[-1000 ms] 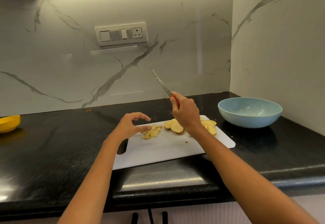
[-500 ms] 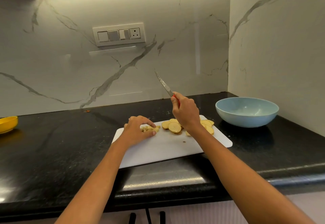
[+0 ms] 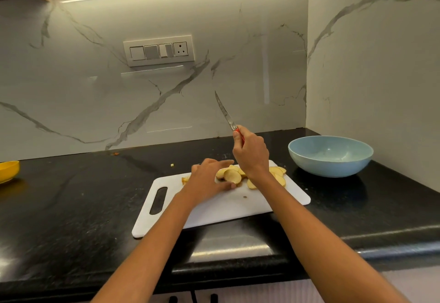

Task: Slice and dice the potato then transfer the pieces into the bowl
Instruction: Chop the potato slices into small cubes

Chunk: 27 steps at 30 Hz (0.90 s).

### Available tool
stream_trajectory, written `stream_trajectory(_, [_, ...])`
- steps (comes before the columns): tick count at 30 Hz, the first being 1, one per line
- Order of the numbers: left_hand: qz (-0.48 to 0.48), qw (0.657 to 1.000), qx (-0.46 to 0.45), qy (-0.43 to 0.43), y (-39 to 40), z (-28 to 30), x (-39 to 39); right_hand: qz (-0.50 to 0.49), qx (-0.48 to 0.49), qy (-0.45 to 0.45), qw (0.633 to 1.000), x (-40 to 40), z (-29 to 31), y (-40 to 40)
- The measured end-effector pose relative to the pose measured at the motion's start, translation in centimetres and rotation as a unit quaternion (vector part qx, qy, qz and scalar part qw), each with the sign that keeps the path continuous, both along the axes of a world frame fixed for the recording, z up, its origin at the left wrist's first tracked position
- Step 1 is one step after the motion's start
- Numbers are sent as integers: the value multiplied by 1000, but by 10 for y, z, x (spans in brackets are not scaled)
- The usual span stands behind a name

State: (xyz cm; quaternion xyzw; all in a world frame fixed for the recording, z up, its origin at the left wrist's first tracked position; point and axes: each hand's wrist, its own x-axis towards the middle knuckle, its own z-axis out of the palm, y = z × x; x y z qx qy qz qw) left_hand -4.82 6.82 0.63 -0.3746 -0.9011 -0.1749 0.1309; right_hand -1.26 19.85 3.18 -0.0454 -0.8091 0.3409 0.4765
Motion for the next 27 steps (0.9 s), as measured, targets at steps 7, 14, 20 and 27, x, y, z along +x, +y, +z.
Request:
stream_trajectory(7, [-23,998,54,-10,4,-1,-6,3,11,-7,1000,-4,-1,-2])
stream_trajectory(14, [-60,976,204,-42,-29,2,12,-3,-10,-3,1000,7,1,-2])
stream_trajectory(20, [-53,980,150,-123,-55,-10,41,32,-12,-123,992,43,-7,-15])
stream_trajectory(27, [12,977,156,-143,-54,-14,53,-8,78,-308,948,99,-23,-29])
